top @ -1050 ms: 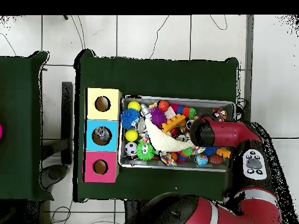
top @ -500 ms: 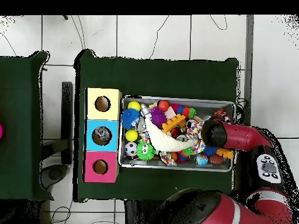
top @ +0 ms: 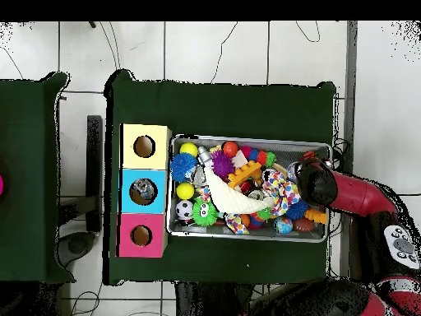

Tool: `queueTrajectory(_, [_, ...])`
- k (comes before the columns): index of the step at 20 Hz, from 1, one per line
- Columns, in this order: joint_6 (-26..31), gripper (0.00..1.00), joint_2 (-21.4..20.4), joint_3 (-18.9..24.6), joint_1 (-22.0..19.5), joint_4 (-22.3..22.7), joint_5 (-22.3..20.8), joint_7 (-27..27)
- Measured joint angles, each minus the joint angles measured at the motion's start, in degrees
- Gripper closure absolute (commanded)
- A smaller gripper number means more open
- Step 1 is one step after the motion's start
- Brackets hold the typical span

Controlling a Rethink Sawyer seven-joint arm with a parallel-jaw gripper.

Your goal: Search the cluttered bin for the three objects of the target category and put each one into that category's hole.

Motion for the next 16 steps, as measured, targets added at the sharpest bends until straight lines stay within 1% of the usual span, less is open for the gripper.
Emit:
queueTrajectory(11, [0.00,0.00,0.45,3.10,-2.52,0.05,-0.05,0.00])
queueTrajectory(16, [1.13,0.00,0.55,2.24,-1.40,-0.44,-0.06,0.00])
